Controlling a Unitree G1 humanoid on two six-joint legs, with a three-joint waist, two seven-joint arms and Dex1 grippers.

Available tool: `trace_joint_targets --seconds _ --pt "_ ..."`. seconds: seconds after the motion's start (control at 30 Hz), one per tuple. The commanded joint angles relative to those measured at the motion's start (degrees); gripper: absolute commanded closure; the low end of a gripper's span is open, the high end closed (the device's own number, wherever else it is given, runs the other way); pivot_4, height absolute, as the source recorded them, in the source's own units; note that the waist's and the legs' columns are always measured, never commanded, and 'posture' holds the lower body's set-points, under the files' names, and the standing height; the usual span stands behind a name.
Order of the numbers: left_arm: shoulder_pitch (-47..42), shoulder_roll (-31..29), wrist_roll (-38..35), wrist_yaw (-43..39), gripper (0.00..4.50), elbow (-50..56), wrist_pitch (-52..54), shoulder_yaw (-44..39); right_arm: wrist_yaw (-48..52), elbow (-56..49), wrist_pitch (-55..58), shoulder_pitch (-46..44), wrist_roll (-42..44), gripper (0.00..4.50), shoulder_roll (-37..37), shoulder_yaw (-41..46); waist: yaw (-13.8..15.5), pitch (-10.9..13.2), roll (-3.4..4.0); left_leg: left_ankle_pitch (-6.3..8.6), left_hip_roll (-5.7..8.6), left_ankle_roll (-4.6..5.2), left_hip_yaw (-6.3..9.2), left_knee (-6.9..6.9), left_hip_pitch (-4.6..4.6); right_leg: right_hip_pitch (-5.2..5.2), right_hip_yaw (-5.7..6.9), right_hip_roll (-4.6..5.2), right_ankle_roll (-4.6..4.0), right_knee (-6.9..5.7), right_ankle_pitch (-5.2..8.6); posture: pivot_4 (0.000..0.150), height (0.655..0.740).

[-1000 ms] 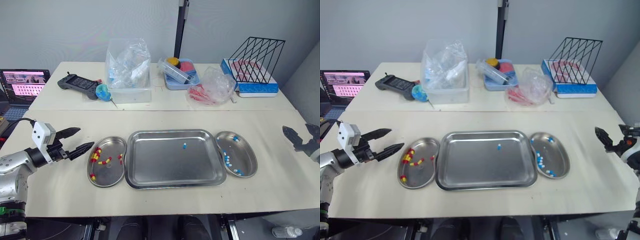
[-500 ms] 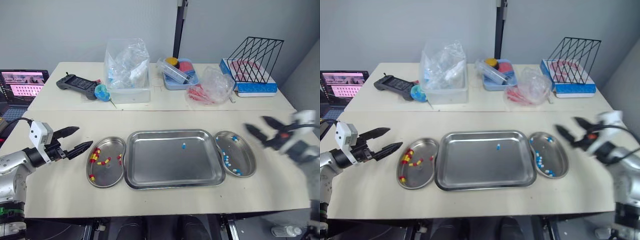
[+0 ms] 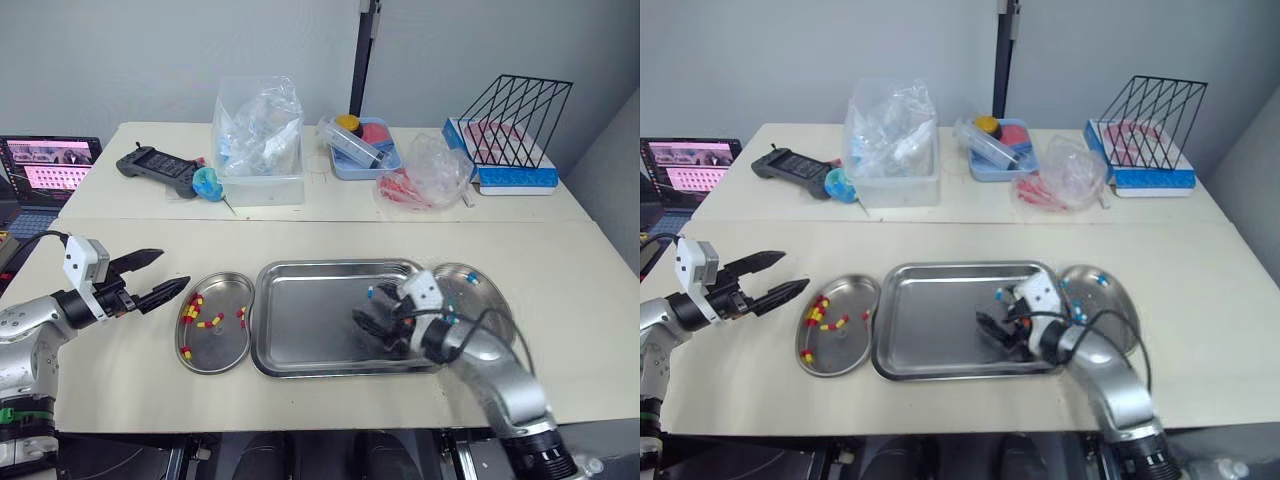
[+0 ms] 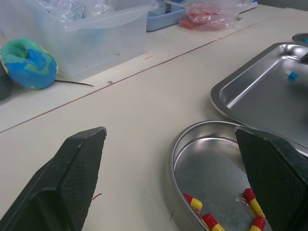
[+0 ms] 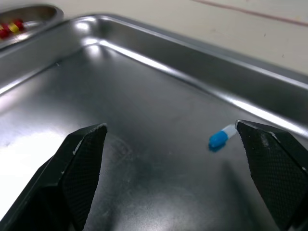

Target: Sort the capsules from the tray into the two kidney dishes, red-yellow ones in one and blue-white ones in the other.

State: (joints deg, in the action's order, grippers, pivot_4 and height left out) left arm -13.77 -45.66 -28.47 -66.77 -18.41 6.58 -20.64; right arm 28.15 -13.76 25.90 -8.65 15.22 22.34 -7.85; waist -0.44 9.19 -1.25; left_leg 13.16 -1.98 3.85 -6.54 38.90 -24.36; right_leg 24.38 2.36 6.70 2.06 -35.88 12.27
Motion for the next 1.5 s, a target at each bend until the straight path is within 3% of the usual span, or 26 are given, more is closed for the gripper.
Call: trace_joint_targets --seconds 0.03,0.17,0.2,0.53,0.6,0.77,0.9,1.1,1.27,1.5 --pt "-0.51 -0.97 -0.49 0.1 0.0 1.42 0.33 -0.96 -2.68 -0.46 -0.91 -1.64 -2.07 0.01 -1.61 0.4 -0.01 0.0 0.0 0.0 -0.01 -0.01 0.0 0.0 0.0 0.0 0.0 0.0 0.0 0.0 0.0 0.15 0.74" --pt "-0.81 -1.15 -0.05 1.17 0.0 1.23 1.43 -0.72 -5.26 0.45 1.47 -2.13 -3.29 0.01 -3.61 0.72 -0.15 0.0 0.0 -0.01 -0.04 -0.04 0.02 -0.04 0.01 0.01 0.01 -0.06 -0.03 -0.01 0.02 0.15 0.74" --pt "-0.93 -1.14 0.04 1.23 0.0 1.22 1.49 -0.68 -5.9 0.73 2.12 -2.24 -3.45 0.52 -4.13 0.93 -0.16 0.0 0.0 -0.01 -0.04 -0.05 0.02 -0.04 0.01 0.01 0.01 -0.06 -0.03 -0.01 0.02 0.15 0.74" --pt "-1.95 -1.24 0.6 1.26 0.0 0.11 0.88 -0.64 -10.0 2.8 8.27 -3.14 -3.01 3.97 -7.52 2.98 -0.24 -0.01 -0.02 -0.02 -0.06 -0.07 0.04 -0.04 0.05 -0.02 0.01 -0.09 -0.03 -0.01 0.01 0.15 0.74" --pt "-2.14 -1.25 0.8 1.34 0.0 -0.13 0.81 -0.71 -9.99 2.48 8.55 -3.1 -2.94 4.48 -7.58 2.96 -0.26 -0.01 -0.02 -0.02 -0.06 -0.07 0.03 -0.04 0.05 -0.03 0.01 -0.09 -0.03 -0.01 0.01 0.15 0.74" --pt "-2.36 -0.98 1.29 1.34 0.0 -0.34 -0.06 -0.87 -8.29 2.02 7.45 -3.97 -1.75 4.48 -7.14 4.01 -0.25 -0.01 -0.02 -0.02 -0.05 -0.07 0.04 -0.04 0.05 -0.04 0.01 -0.09 -0.03 -0.01 0.01 0.15 0.74" --pt "-2.58 -0.6 1.63 1.38 0.0 -0.7 -1.0 -0.7 -2.02 2.81 2.35 -7.38 3.3 4.48 -4.52 10.48 -0.24 0.0 -0.02 -0.01 -0.04 -0.06 0.03 -0.04 0.03 -0.02 0.01 -0.09 -0.03 0.0 0.01 0.15 0.74" --pt "-7.16 -1.16 4.49 4.44 0.0 -7.45 -6.75 -1.05 6.88 7.24 1.57 -10.99 7.63 4.48 9.61 22.12 0.4 0.03 -0.01 -0.01 0.0 -0.03 0.06 -0.03 0.02 -0.07 0.04 -0.09 -0.01 0.04 0.0 0.15 0.74" --pt "-7.17 -2.52 7.13 2.14 0.0 -9.58 -6.21 2.16 13.91 12.69 1.17 -8.76 6.89 4.48 19.93 24.44 0.07 0.02 -0.02 0.02 -0.03 0.0 -0.01 -0.1 0.02 -0.03 0.01 -0.12 -0.03 0.09 0.02 0.15 0.74" --pt "-8.05 -3.72 8.09 2.24 0.0 -10.8 -3.09 3.08 19.35 14.29 -0.41 -3.29 6.43 4.48 23.55 24.09 -0.36 0.03 -0.03 0.02 -0.06 -0.01 -0.02 -0.08 0.04 -0.03 -0.02 -0.14 -0.03 0.05 0.02 0.15 0.74"
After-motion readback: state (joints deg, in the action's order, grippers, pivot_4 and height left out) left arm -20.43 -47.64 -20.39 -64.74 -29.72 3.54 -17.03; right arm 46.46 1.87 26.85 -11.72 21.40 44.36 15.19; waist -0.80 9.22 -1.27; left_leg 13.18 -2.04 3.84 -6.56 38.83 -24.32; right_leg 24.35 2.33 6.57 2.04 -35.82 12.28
